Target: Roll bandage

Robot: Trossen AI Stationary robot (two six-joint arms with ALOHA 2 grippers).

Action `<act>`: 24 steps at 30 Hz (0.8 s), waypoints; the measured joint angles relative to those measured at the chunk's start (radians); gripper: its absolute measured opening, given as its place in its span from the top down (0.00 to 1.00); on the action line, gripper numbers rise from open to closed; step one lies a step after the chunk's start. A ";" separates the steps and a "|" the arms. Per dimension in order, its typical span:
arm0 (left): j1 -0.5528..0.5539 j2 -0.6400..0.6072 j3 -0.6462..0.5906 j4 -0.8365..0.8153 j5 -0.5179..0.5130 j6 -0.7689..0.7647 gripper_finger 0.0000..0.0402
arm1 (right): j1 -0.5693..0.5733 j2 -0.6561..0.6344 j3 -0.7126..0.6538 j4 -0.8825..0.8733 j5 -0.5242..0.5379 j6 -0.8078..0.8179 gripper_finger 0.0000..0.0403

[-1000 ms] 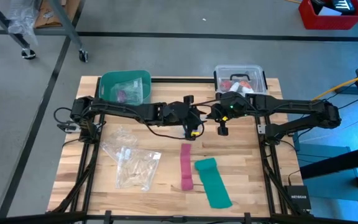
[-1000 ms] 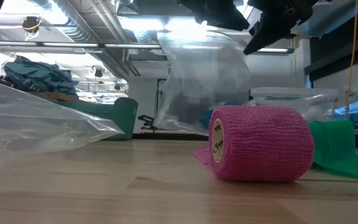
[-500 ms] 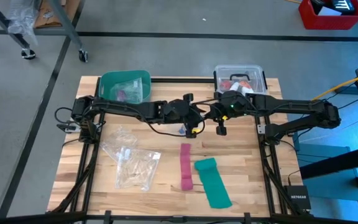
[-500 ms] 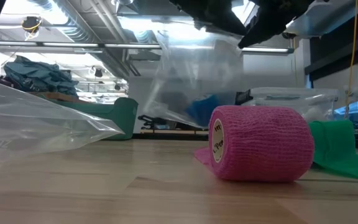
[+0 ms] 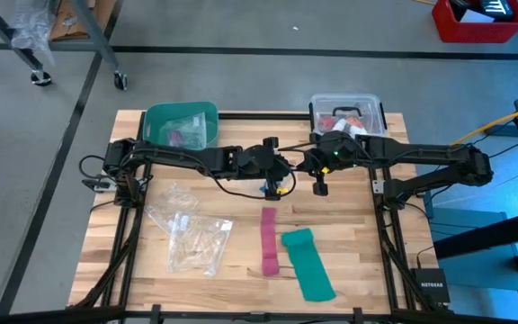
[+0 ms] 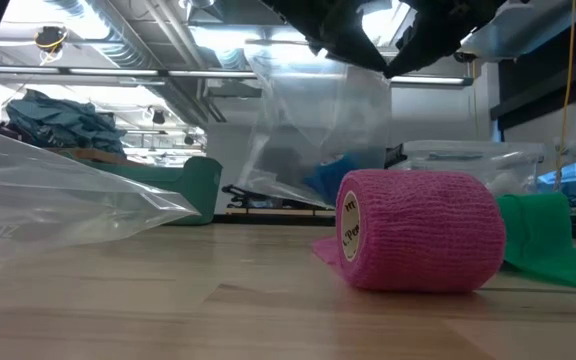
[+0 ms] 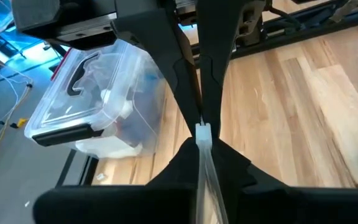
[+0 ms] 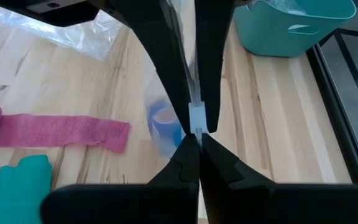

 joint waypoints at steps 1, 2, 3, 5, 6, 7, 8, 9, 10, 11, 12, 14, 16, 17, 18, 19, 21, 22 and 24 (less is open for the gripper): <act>0.000 0.000 0.000 0.000 0.000 -0.001 0.96 | 0.000 0.000 0.000 0.000 0.000 0.000 1.00; 0.000 0.000 0.000 0.000 0.000 -0.001 0.94 | 0.000 0.000 0.000 0.000 0.000 0.000 1.00; 0.000 0.000 0.000 0.001 0.000 0.002 0.93 | 0.000 0.000 0.000 0.000 0.000 0.000 1.00; -0.001 0.000 0.000 0.002 0.000 0.005 0.93 | 0.000 0.000 0.000 0.000 0.000 0.000 1.00; -0.001 0.000 0.000 0.001 0.000 0.005 0.94 | 0.000 0.000 0.000 -0.002 0.000 0.000 1.00; -0.001 0.000 0.000 0.001 -0.001 0.005 0.95 | 0.000 0.000 0.000 -0.005 0.000 0.000 1.00; -0.001 0.000 0.000 0.001 -0.003 0.005 0.97 | 0.000 0.000 0.000 -0.008 -0.001 0.000 1.00; -0.001 -0.001 0.000 0.000 -0.006 0.005 0.98 | 0.000 0.000 0.000 -0.011 0.000 0.000 1.00; -0.001 -0.003 0.000 -0.001 -0.008 0.005 0.98 | 0.000 0.000 0.000 -0.015 -0.001 0.000 1.00; -0.001 -0.003 0.000 -0.001 -0.008 0.005 0.98 | 0.000 0.000 0.001 -0.017 -0.001 0.000 1.00; -0.002 -0.006 0.000 -0.001 -0.008 0.005 0.98 | 0.000 0.000 0.002 -0.019 -0.001 0.000 1.00; -0.002 -0.015 -0.001 -0.010 -0.009 0.005 0.98 | 0.000 0.000 0.002 -0.014 -0.002 0.000 1.00; -0.002 -0.026 -0.001 -0.025 -0.009 0.005 0.99 | 0.000 -0.001 0.003 -0.007 -0.005 0.000 1.00; -0.002 -0.028 -0.001 -0.032 -0.010 0.005 0.99 | 0.000 -0.001 0.003 -0.006 -0.005 0.000 1.00; -0.002 -0.032 -0.001 -0.043 -0.010 0.005 0.99 | 0.000 -0.001 0.003 -0.007 -0.005 0.000 1.00; -0.002 -0.034 -0.001 -0.054 -0.012 0.005 1.00 | 0.000 -0.001 0.003 -0.011 -0.005 0.000 1.00; -0.002 -0.038 -0.001 -0.074 -0.012 0.000 1.00 | 0.000 -0.001 0.003 -0.014 -0.005 0.000 1.00; -0.003 -0.040 0.000 -0.086 -0.013 -0.007 1.00 | 0.000 -0.001 0.003 -0.016 -0.005 0.000 1.00; -0.003 -0.041 0.000 -0.102 -0.014 -0.015 1.00 | 0.000 0.000 0.002 -0.021 -0.005 0.000 1.00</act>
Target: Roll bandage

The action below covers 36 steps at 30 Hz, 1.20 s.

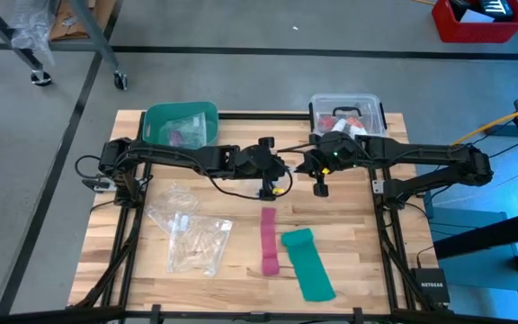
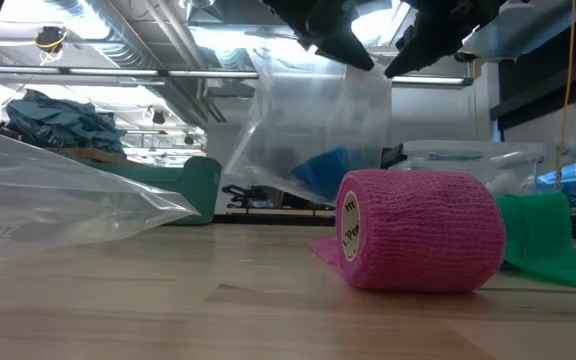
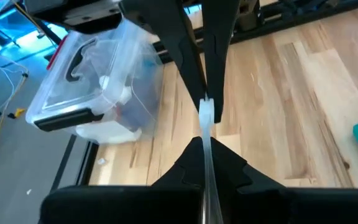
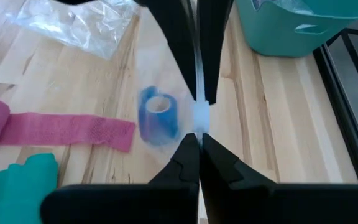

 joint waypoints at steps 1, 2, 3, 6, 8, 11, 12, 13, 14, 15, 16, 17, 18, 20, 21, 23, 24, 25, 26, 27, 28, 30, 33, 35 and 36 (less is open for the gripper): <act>0.000 0.000 0.000 -0.003 0.000 -0.001 1.00 | 0.000 0.000 0.000 -0.002 0.000 0.000 1.00; -0.002 0.000 0.000 -0.003 -0.001 0.000 1.00 | 0.000 0.000 -0.001 -0.005 0.001 0.000 1.00; -0.005 0.000 0.000 -0.003 -0.002 0.004 1.00 | 0.000 0.000 -0.001 -0.006 0.001 0.000 1.00; -0.013 0.000 0.000 0.010 -0.006 0.000 0.98 | 0.000 0.000 -0.001 -0.013 0.002 0.000 1.00; -0.018 -0.001 0.000 0.023 -0.008 -0.014 0.96 | 0.000 0.000 -0.002 -0.016 0.006 0.000 1.00; -0.025 -0.003 0.000 0.031 -0.007 -0.014 0.90 | 0.000 0.000 -0.003 -0.015 0.007 0.000 1.00; -0.026 -0.003 0.000 0.035 -0.007 -0.014 0.88 | 0.000 0.000 -0.003 -0.013 0.007 0.000 1.00; -0.027 -0.003 0.000 0.037 -0.006 -0.015 0.85 | 0.000 0.000 -0.003 -0.012 0.007 0.000 1.00; -0.027 -0.003 0.000 0.036 -0.004 -0.016 0.82 | 0.000 0.000 -0.003 -0.011 0.007 0.000 1.00; -0.027 -0.003 0.000 0.036 -0.004 -0.017 0.79 | 0.000 0.000 -0.003 -0.008 0.007 0.000 1.00; -0.027 -0.002 0.000 0.037 -0.004 -0.017 0.76 | 0.000 0.000 -0.003 -0.004 0.007 0.000 1.00; -0.027 -0.001 0.000 0.039 -0.004 -0.014 0.73 | 0.000 0.000 -0.003 -0.002 0.007 0.000 1.00; -0.027 0.000 0.000 0.043 -0.004 -0.013 0.70 | 0.000 0.000 -0.003 -0.001 0.007 0.000 1.00; -0.027 0.002 0.000 0.066 -0.004 -0.011 0.66 | 0.000 0.000 -0.003 0.006 0.007 0.000 1.00; -0.027 0.003 0.000 0.083 -0.003 -0.011 0.64 | 0.000 0.000 -0.003 0.017 0.006 0.000 1.00; -0.024 0.005 0.000 0.118 -0.003 -0.009 0.62 | 0.000 0.000 -0.003 0.041 -0.006 0.000 1.00; -0.023 0.005 0.000 0.129 -0.002 -0.005 0.62 | 0.000 0.000 -0.003 0.054 -0.022 0.001 1.00; -0.021 0.005 0.000 0.139 0.000 -0.001 0.62 | 0.000 0.000 -0.003 0.068 -0.035 0.001 1.00; -0.019 0.005 0.000 0.148 0.000 0.000 0.62 | 0.000 0.000 -0.003 0.081 -0.041 0.001 1.00; -0.016 0.005 0.000 0.149 -0.001 -0.001 0.63 | 0.000 0.000 -0.003 0.090 -0.047 0.001 1.00; -0.014 0.005 0.000 0.147 -0.001 -0.005 0.64 | 0.000 0.000 -0.003 0.093 -0.047 0.001 1.00; -0.013 0.005 0.000 0.138 0.000 -0.019 0.66 | 0.000 0.000 -0.003 0.096 -0.048 0.001 1.00; -0.013 0.006 0.000 0.116 -0.001 -0.006 0.72 | 0.000 0.000 -0.003 0.098 -0.052 0.001 1.00; -0.013 0.007 0.000 0.092 0.000 0.012 0.76 | 0.000 0.000 -0.003 0.098 -0.056 0.000 1.00; -0.013 0.007 0.000 0.085 0.000 0.018 0.78 | 0.000 0.000 -0.003 0.098 -0.055 0.000 1.00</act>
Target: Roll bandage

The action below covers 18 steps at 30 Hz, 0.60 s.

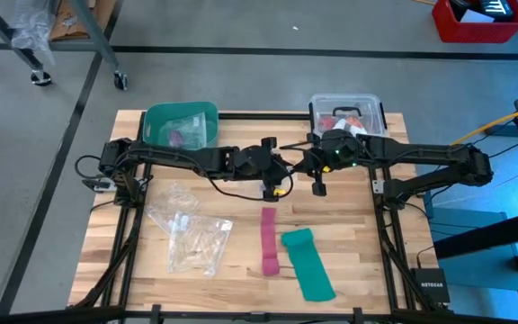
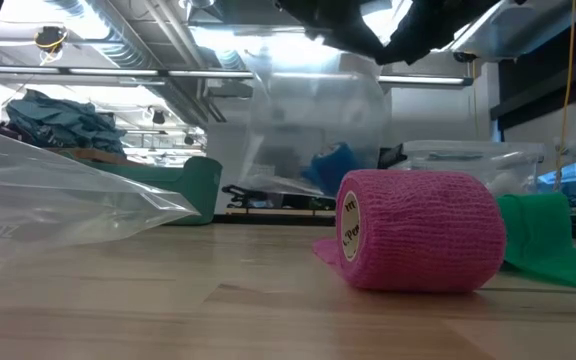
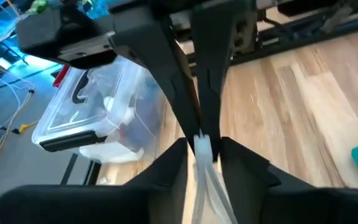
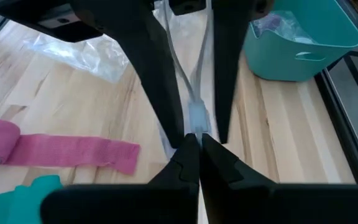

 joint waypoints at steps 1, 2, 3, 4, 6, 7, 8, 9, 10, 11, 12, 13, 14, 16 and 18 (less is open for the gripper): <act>0.000 0.000 0.000 -0.009 0.000 0.004 0.81 | 0.000 0.000 0.000 0.000 0.000 0.000 1.00; 0.000 0.000 0.000 -0.017 0.000 0.004 0.84 | 0.000 0.000 0.000 0.000 0.000 0.000 1.00; 0.000 0.000 0.000 -0.018 0.000 0.004 0.86 | 0.000 0.000 0.000 -0.002 0.000 0.000 1.00; -0.001 0.000 0.000 -0.019 -0.001 0.005 0.89 | 0.000 0.000 0.000 -0.003 0.000 0.000 1.00; -0.002 0.000 0.000 -0.020 -0.001 0.005 0.95 | 0.000 0.000 0.000 -0.006 0.000 0.000 1.00; -0.002 0.000 0.000 -0.021 -0.001 0.005 0.97 | 0.000 0.000 0.000 -0.009 0.000 0.000 1.00; -0.002 0.000 0.000 -0.021 -0.002 0.004 0.98 | 0.000 0.000 0.000 -0.013 0.000 0.000 1.00; -0.002 0.000 0.000 -0.021 -0.001 0.002 0.98 | 0.000 0.000 0.000 -0.018 0.000 0.000 1.00; -0.002 0.001 0.000 -0.020 -0.001 -0.002 0.97 | 0.000 0.000 0.001 -0.022 0.000 0.000 1.00; -0.002 0.001 0.000 -0.020 -0.001 -0.003 0.96 | 0.000 0.000 0.002 -0.024 0.000 0.000 1.00; -0.002 0.001 0.000 -0.020 0.000 -0.002 0.94 | 0.000 0.000 0.002 -0.023 0.000 0.000 1.00; -0.003 0.001 0.000 -0.019 0.000 -0.001 0.92 | 0.000 0.000 0.002 -0.023 0.000 0.000 1.00; -0.004 0.001 0.000 -0.018 -0.001 0.002 0.91 | 0.000 0.000 0.002 -0.024 0.000 0.000 1.00; -0.007 0.001 0.000 -0.018 -0.001 0.004 0.89 | 0.000 0.000 0.002 -0.028 -0.001 0.000 1.00; -0.008 0.001 0.000 -0.019 -0.002 0.003 0.89 | 0.000 0.000 0.002 -0.031 -0.001 0.000 1.00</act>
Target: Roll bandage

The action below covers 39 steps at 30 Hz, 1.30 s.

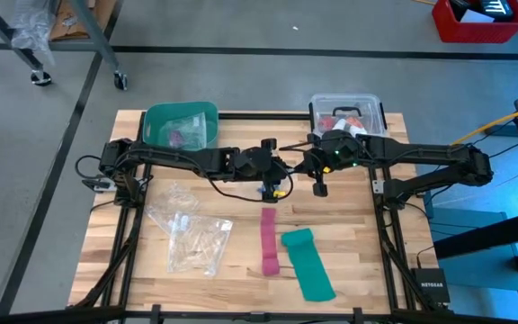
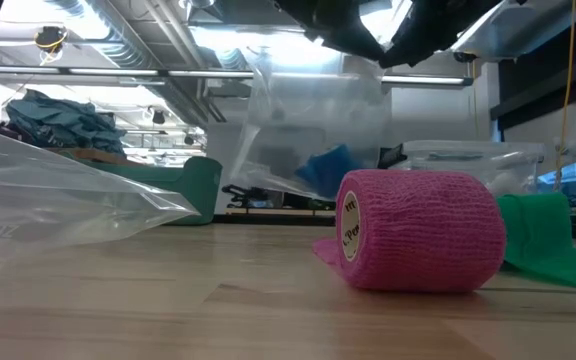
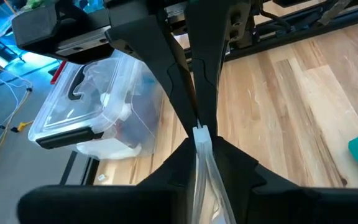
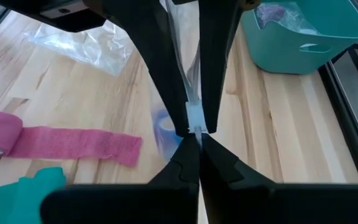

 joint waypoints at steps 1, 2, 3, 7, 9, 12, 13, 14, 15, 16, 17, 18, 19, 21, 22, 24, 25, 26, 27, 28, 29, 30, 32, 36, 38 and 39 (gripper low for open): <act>-0.001 0.000 0.000 -0.002 0.000 0.000 0.90 | 0.000 0.000 0.000 0.000 0.000 0.000 1.00; -0.001 0.000 0.000 -0.003 0.000 0.000 0.92 | 0.000 0.000 0.000 -0.001 0.000 0.000 1.00; -0.002 0.000 0.000 -0.004 0.000 0.001 0.95 | 0.000 0.000 0.000 -0.003 0.000 0.000 1.00; -0.002 0.000 0.000 -0.010 0.000 0.001 0.98 | 0.000 0.000 0.000 -0.016 0.000 0.000 1.00; -0.005 0.000 0.000 -0.010 0.000 0.010 0.98 | 0.000 0.000 0.000 -0.021 0.000 0.000 1.00; -0.006 0.000 0.000 -0.011 0.000 0.021 0.99 | 0.000 0.000 0.000 -0.022 -0.002 0.000 1.00; -0.006 0.000 0.000 -0.012 0.000 0.022 0.99 | 0.000 0.000 0.000 -0.023 -0.002 0.000 1.00; -0.006 0.000 0.000 -0.013 0.000 0.022 0.99 | 0.000 0.000 0.000 -0.024 -0.002 0.000 1.00; -0.006 0.000 0.000 -0.013 0.000 0.022 1.00 | 0.000 0.000 0.000 -0.025 -0.002 0.000 1.00; -0.006 -0.001 0.000 -0.014 0.000 0.022 1.00 | 0.000 0.000 0.000 -0.025 -0.002 0.000 1.00; -0.006 -0.002 0.000 -0.014 0.000 0.022 1.00 | 0.000 0.000 0.000 -0.024 -0.002 0.000 1.00; -0.006 -0.002 0.000 -0.014 0.000 0.022 0.99 | 0.000 0.000 0.000 -0.024 -0.002 0.000 1.00; -0.006 -0.002 0.000 -0.014 0.000 0.024 0.99 | 0.000 0.000 0.000 -0.024 -0.001 0.000 1.00; -0.006 -0.002 0.000 -0.013 0.000 0.026 0.98 | 0.000 0.000 0.000 -0.023 -0.001 0.000 1.00; -0.007 -0.003 0.000 -0.013 -0.001 0.023 0.97 | 0.000 0.000 0.000 -0.022 -0.001 0.000 1.00; -0.011 -0.004 0.000 -0.013 -0.003 0.018 0.95 | 0.000 0.000 0.000 -0.022 -0.001 0.000 1.00; -0.012 -0.004 0.000 -0.013 -0.003 0.019 0.94 | 0.000 0.000 0.000 -0.023 -0.001 0.000 1.00; -0.014 -0.004 0.000 -0.013 -0.003 0.021 0.92 | 0.000 0.000 0.000 -0.024 -0.001 0.000 1.00; -0.016 -0.004 0.000 -0.012 -0.003 0.021 0.90 | 0.000 0.000 0.000 -0.025 -0.001 0.000 1.00; -0.018 -0.004 0.000 -0.007 -0.003 0.019 0.88 | 0.000 0.000 0.000 -0.026 0.000 0.000 1.00; -0.020 -0.005 0.000 -0.004 -0.003 0.019 0.85 | 0.000 0.000 0.000 -0.026 0.000 0.000 1.00; -0.022 -0.006 0.000 -0.005 -0.003 0.019 0.83 | 0.000 0.000 0.000 -0.026 0.000 0.000 1.00; -0.025 -0.006 0.000 -0.002 -0.002 0.019 0.78 | 0.000 0.000 0.000 -0.024 0.000 0.000 1.00; -0.025 -0.006 0.000 0.012 0.000 0.028 0.71 | 0.000 0.000 0.000 -0.020 0.000 0.001 1.00; -0.024 -0.006 0.000 0.036 0.001 0.042 0.70 | 0.000 0.000 0.000 -0.016 0.001 0.001 1.00; -0.024 -0.006 0.000 0.042 0.001 0.053 0.70 | 0.000 0.000 0.000 -0.012 0.001 0.001 1.00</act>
